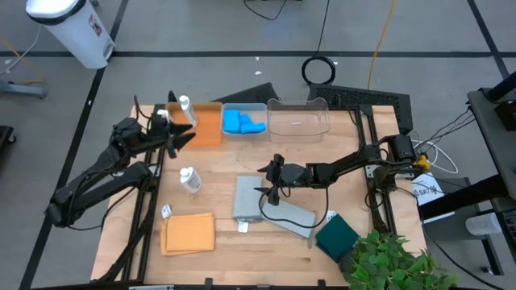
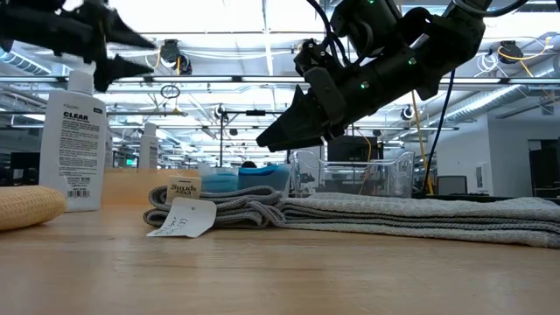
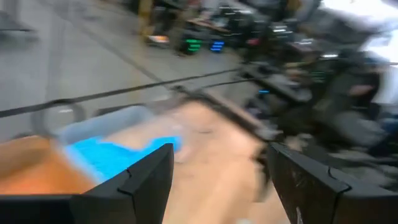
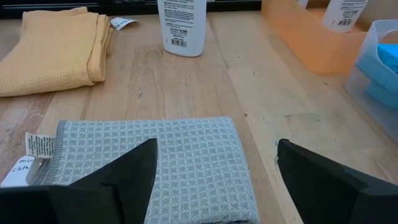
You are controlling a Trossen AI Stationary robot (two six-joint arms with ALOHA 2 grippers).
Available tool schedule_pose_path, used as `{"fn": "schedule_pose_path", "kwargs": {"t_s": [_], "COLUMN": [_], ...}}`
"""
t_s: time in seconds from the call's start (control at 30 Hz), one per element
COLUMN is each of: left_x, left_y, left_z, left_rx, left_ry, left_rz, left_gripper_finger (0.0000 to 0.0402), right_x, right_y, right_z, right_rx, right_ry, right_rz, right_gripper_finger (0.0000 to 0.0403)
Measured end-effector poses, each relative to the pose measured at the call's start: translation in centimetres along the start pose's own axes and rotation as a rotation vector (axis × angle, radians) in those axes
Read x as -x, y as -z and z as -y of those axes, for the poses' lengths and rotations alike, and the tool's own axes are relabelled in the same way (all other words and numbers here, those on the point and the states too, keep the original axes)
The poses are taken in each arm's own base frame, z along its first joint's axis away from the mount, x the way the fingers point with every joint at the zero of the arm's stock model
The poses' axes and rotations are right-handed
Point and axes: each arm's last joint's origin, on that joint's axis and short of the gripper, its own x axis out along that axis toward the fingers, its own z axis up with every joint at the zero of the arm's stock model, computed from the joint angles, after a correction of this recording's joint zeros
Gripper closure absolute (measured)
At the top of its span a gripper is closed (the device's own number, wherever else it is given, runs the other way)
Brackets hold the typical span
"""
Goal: Pick & Place Kitchen Items
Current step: Put the white plastic restorer bottle into the orange bin
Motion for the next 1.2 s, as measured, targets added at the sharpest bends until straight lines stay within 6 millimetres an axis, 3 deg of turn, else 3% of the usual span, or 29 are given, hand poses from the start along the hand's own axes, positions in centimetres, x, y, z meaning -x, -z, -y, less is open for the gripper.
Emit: {"fn": "schedule_pose_path", "kwargs": {"t_s": [0.17, 0.33, 0.8, 1.2], "left_x": [0.3, 0.5, 0.7, -1.4], "left_y": [-0.6, -0.6, -0.3, -0.1], "left_z": [2.2, 3.8, 6.9, 10.7], "left_rx": [0.000, -0.009, -0.080, -0.173], "left_ry": [0.278, 0.417, 0.517, 0.482], "left_rz": [0.030, 0.045, 0.052, -0.123], "left_gripper_finger": [0.0140, 0.0140, 0.0140, 0.0140], "right_x": [0.0, 0.0, 0.0, 0.0], "right_y": [0.0, 0.0, 0.0, 0.0], "right_z": [0.0, 0.0, 0.0, 0.0], "right_rx": [0.000, 0.000, 0.000, 0.000], "right_ry": [0.000, 0.000, 0.000, -0.002], "right_rz": [0.000, 0.000, 0.000, 0.000], "right_gripper_finger": [0.0108, 0.0108, 0.0108, 0.0108]}}
